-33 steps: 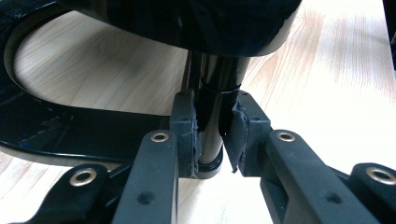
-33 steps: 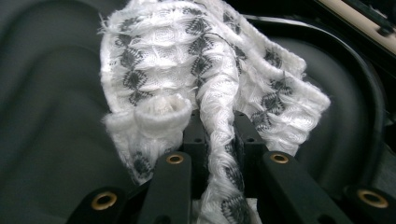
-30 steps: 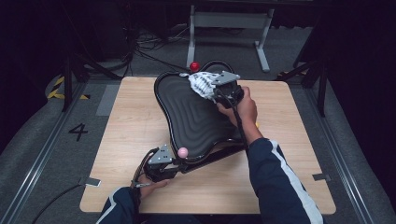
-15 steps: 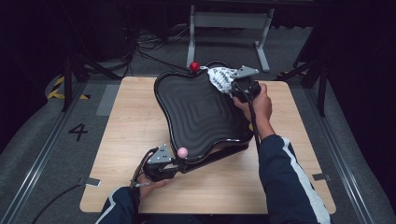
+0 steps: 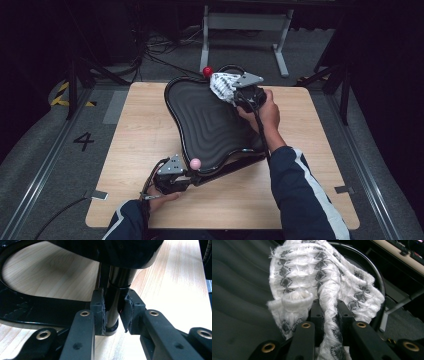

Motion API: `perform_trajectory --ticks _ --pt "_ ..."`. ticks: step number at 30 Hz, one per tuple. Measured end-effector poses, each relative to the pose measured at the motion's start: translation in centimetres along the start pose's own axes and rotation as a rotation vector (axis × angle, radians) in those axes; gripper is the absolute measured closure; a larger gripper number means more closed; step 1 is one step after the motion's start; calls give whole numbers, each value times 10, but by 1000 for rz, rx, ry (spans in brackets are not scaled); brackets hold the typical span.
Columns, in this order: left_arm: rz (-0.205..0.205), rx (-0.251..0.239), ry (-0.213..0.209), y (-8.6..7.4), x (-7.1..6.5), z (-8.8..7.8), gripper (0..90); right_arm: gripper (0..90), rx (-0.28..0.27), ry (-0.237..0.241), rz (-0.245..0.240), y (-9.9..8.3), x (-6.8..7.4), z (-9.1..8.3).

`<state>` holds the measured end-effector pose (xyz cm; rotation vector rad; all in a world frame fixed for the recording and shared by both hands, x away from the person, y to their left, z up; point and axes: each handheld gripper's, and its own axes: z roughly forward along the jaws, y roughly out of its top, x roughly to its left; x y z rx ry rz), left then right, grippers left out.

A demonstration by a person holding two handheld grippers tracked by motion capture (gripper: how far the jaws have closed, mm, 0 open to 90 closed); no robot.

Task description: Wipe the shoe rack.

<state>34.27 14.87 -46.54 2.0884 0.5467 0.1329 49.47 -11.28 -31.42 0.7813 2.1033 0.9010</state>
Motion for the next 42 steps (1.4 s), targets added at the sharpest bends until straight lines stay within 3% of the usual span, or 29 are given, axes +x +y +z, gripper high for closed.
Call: perform_trajectory --ticks 3,11,18,21,28,32,42 --pt "5 2 -4 0 0 0 727 798 -8 12 -8 4 8 0" --pt "10 7 -20 2 -2 4 727 797 -46 82 -60 22 45 0" --pt "9 12 -21 2 -2 4 727 797 -81 127 -94 34 66 -4" --pt "6 11 -21 1 -2 4 727 797 -98 149 -129 43 79 -7" --pt "7 7 -26 1 -3 4 726 795 -103 165 -172 51 98 -1" --pt "12 13 -28 0 -3 2 726 794 -74 159 -158 47 92 6" --pt "13 21 -28 -1 -2 -1 726 794 -36 93 -63 31 43 12"
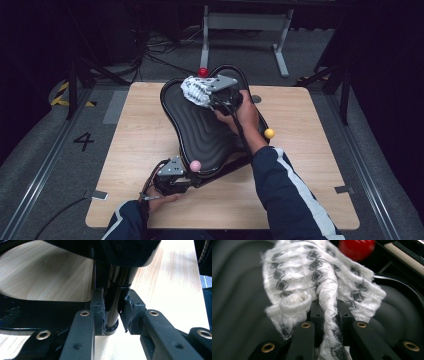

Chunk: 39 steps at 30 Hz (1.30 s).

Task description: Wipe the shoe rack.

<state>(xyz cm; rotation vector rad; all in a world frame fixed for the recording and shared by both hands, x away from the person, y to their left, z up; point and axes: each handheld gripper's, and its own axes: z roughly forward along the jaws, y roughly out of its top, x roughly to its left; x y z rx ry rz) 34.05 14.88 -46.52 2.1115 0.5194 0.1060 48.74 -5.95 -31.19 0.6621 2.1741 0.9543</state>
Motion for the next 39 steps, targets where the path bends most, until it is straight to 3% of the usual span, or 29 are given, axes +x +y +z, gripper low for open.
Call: perform_trajectory --ticks 3,9,16,19,22,27,30,39 --pt "2 -2 -2 0 0 0 726 794 31 -50 -2 -7 -15 -1" --pt "1 -6 -3 -1 1 0 726 794 76 -113 57 -22 -48 -3" --pt "1 -5 -3 -1 1 0 726 795 101 -152 114 -40 -72 -8" --pt "-2 -10 -6 -1 1 0 725 794 101 -149 124 -43 -75 -9" --pt "0 -5 -8 0 2 0 724 795 105 -151 94 -43 -73 -10" --pt "0 -1 -8 0 1 0 724 796 72 -94 86 -43 -60 -13" --pt "-2 -1 -9 0 1 0 724 796 33 -49 82 -42 -47 -16" --pt "-2 2 -9 0 2 0 724 796 -5 18 10 -28 -13 -15"
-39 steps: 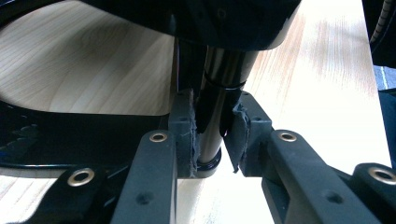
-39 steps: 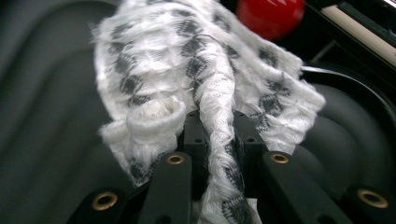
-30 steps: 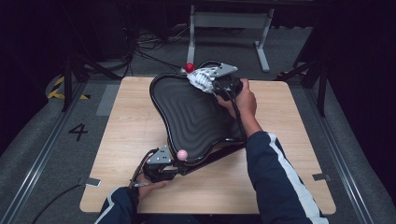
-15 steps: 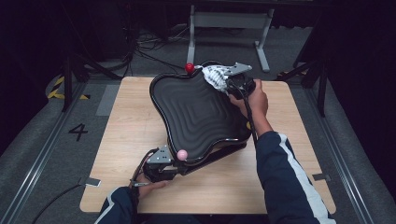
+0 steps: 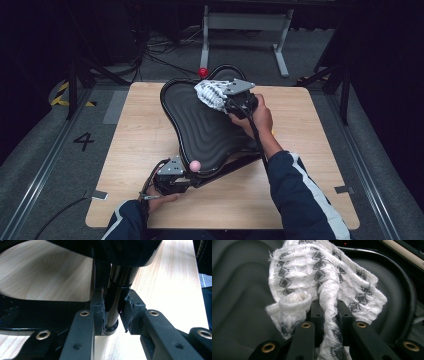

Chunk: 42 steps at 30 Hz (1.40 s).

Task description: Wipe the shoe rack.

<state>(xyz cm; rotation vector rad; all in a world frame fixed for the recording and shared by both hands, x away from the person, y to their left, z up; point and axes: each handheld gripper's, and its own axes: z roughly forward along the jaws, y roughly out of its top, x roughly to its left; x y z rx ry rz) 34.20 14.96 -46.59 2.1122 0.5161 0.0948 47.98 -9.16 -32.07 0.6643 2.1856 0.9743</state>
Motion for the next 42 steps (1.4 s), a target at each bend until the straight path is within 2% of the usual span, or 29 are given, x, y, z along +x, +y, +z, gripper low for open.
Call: perform_trajectory --ticks 9,12,16,21,26,35,39,40,42 --pt "-1 5 -3 0 1 0 723 796 -29 66 -72 19 37 6" --pt "-7 4 -4 0 0 0 723 796 -42 93 -75 25 47 7" --pt "-8 -2 -6 -1 0 1 723 795 -53 112 -102 31 61 9" --pt "-8 -1 -6 -1 0 1 722 795 -56 114 -128 34 72 11" --pt "-8 -1 -6 -1 0 1 722 791 -58 104 -112 32 67 11" --pt "-4 3 -5 0 1 1 722 793 -60 78 -49 20 48 10" --pt "-1 3 -6 0 1 1 722 792 -47 45 -39 15 38 8" --pt "-3 3 -7 0 1 1 722 793 -42 23 -29 11 30 7" --pt "-4 4 -10 0 1 1 722 793 -42 18 4 5 21 6"
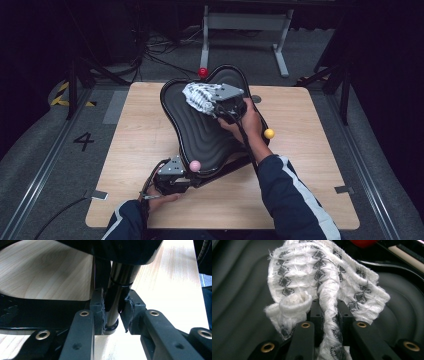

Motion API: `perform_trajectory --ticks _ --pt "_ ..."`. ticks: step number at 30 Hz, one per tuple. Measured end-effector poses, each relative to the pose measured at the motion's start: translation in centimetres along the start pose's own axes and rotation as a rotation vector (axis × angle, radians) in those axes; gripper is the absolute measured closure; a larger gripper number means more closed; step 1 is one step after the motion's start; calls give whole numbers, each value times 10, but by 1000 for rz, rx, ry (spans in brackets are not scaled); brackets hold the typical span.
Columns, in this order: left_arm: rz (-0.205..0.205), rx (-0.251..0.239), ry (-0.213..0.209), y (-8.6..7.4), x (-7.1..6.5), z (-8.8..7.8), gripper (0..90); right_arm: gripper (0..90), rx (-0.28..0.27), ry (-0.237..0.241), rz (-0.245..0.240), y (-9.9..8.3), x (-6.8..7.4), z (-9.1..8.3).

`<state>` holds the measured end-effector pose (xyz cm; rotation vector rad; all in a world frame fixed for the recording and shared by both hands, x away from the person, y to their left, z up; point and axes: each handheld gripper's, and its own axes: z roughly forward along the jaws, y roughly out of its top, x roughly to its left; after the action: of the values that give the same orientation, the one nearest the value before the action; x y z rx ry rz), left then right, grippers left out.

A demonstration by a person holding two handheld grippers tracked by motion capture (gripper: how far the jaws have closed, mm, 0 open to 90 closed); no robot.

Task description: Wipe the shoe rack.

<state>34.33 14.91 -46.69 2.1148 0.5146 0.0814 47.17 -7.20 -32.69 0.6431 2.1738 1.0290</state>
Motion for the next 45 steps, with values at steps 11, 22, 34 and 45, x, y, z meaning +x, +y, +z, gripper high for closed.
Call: perform_trajectory --ticks 11,22,34,45 --pt "-4 4 -2 0 0 0 720 794 41 -71 53 -20 -36 -7" --pt "-3 3 0 0 0 0 721 793 82 -128 113 -42 -65 -16" --pt "-1 1 0 0 0 1 722 794 65 -73 66 -37 -46 -18" --pt "-4 0 0 1 -1 3 722 795 39 -5 -74 -20 2 -14"
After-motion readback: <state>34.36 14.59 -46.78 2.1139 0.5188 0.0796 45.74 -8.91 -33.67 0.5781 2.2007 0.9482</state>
